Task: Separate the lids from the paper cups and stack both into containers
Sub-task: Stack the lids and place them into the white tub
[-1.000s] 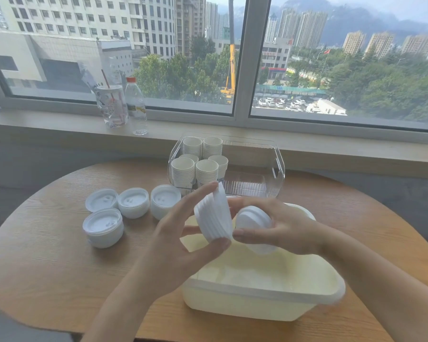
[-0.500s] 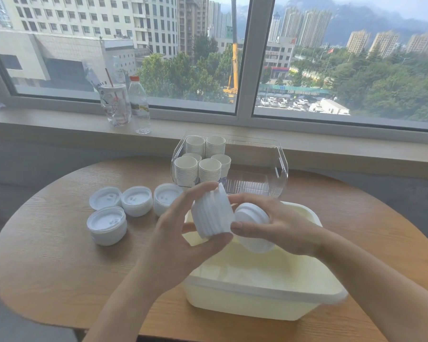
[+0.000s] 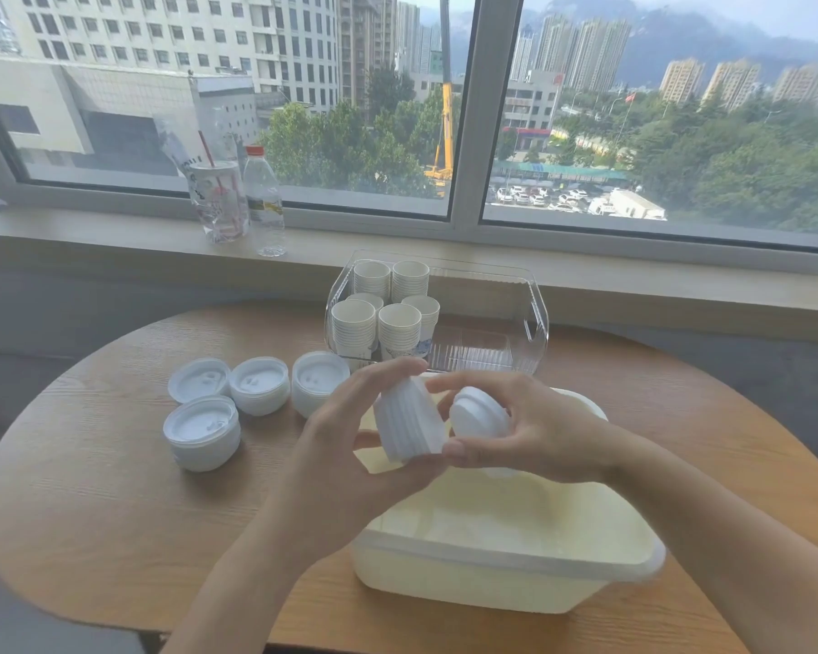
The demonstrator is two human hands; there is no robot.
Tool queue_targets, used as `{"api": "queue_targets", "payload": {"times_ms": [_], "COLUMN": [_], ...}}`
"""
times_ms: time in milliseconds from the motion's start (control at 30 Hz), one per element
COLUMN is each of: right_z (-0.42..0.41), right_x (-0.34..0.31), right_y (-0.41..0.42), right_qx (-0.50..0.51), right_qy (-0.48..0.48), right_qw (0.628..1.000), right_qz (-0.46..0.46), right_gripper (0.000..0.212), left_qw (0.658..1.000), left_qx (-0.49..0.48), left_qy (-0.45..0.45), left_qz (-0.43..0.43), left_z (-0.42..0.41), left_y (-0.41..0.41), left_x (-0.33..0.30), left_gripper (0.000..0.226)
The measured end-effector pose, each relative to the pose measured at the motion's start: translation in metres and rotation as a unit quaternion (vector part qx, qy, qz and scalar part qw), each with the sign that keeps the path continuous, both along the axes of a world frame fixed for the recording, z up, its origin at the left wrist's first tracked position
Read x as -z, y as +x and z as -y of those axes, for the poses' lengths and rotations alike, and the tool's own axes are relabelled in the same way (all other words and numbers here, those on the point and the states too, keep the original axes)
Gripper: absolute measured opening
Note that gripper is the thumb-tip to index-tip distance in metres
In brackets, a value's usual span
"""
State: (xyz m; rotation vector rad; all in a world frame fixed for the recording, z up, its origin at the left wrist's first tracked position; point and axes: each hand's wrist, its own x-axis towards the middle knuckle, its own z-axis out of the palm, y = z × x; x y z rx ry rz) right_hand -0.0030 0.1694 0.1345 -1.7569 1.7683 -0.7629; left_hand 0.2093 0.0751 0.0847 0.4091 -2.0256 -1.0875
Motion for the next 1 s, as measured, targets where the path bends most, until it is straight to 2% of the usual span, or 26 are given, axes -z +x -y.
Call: {"api": "queue_targets", "payload": {"times_ms": [100, 267, 667, 733, 867, 1000], "right_z": [0.002, 0.01, 0.018, 0.017, 0.017, 0.013], "right_x": [0.002, 0.004, 0.009, 0.008, 0.006, 0.0], "right_y": [0.003, 0.02, 0.037, 0.037, 0.029, 0.016], "right_qx": [0.056, 0.072, 0.11, 0.096, 0.037, 0.042], "right_qy": [-0.069, -0.13, -0.124, -0.111, -0.064, -0.053], "right_qw": [0.996, 0.988, 0.985, 0.987, 0.981, 0.986], "right_qz": [0.007, 0.032, 0.04, 0.067, 0.181, 0.152], "right_gripper": [0.082, 0.067, 0.071, 0.071, 0.064, 0.064], "left_qw": [1.0, 1.0, 0.999, 0.999, 0.998, 0.998], "left_qx": [-0.009, -0.008, -0.032, -0.039, -0.049, -0.049], "left_qy": [0.0, -0.02, -0.034, -0.033, 0.006, 0.016], "left_qz": [-0.006, -0.015, -0.003, -0.008, -0.035, -0.036], "left_z": [-0.003, -0.007, -0.006, -0.006, -0.002, 0.0], "left_y": [-0.004, -0.012, -0.023, -0.024, -0.021, -0.015], "left_x": [-0.001, -0.006, -0.007, -0.008, -0.011, -0.013], "left_gripper": [0.072, 0.075, 0.076, 0.073, 0.069, 0.067]}}
